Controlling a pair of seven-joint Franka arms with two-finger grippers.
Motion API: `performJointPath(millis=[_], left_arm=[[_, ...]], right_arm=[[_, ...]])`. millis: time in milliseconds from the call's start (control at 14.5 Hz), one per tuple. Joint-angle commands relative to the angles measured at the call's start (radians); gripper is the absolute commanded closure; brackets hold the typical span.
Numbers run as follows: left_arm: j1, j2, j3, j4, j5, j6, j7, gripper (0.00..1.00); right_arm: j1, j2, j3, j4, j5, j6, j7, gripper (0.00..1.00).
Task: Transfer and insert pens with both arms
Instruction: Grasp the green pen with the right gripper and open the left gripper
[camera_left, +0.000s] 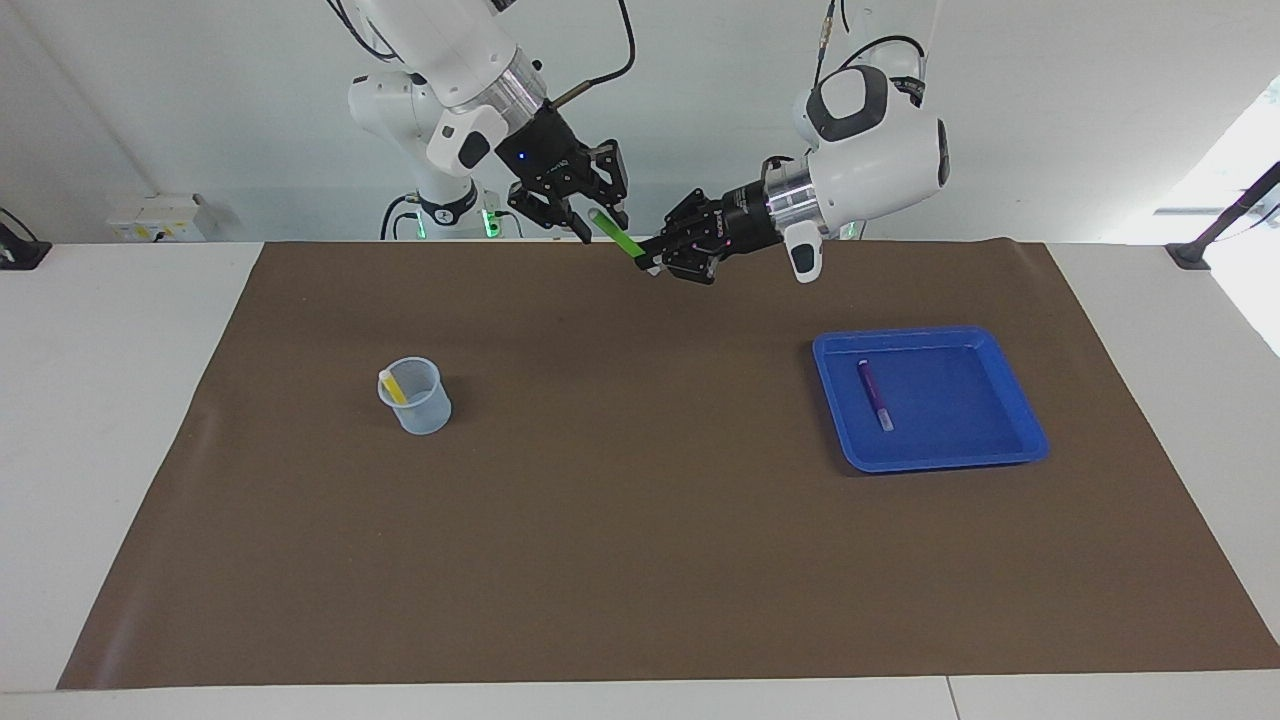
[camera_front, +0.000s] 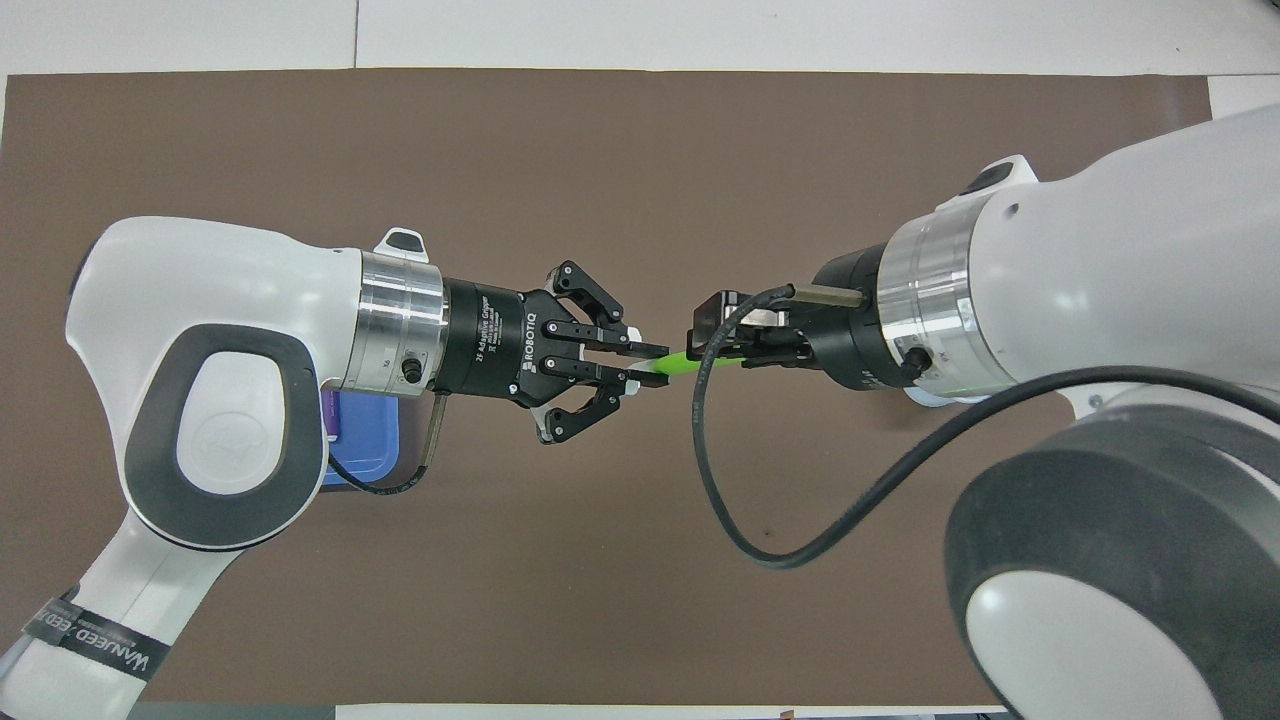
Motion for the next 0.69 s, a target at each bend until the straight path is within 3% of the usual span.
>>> performJointPath(millis=[0, 345, 413, 620], left_arm=[[-0.008, -0.043, 0.008, -0.043, -0.034, 0.029, -0.005, 1.0], [-0.01, -0.043, 0.008, -0.043, -0.043, 0.053, -0.007, 1.0], [-0.017, -0.044, 0.008, -0.043, -0.043, 0.06, -0.007, 0.01], [-0.025, -0.046, 0.011, -0.043, -0.043, 0.058, -0.007, 0.0]], right_arm=[[-0.009, -0.01, 0.008, -0.015, 0.008, 0.006, -0.015, 1.0], [0.001, -0.01, 0.008, -0.013, -0.003, 0.007, -0.011, 1.0], [0.001, -0.008, 0.008, -0.013, -0.01, 0.007, -0.011, 1.0], [-0.001, -0.008, -0.001, -0.016, -0.032, 0.004, -0.013, 1.0]])
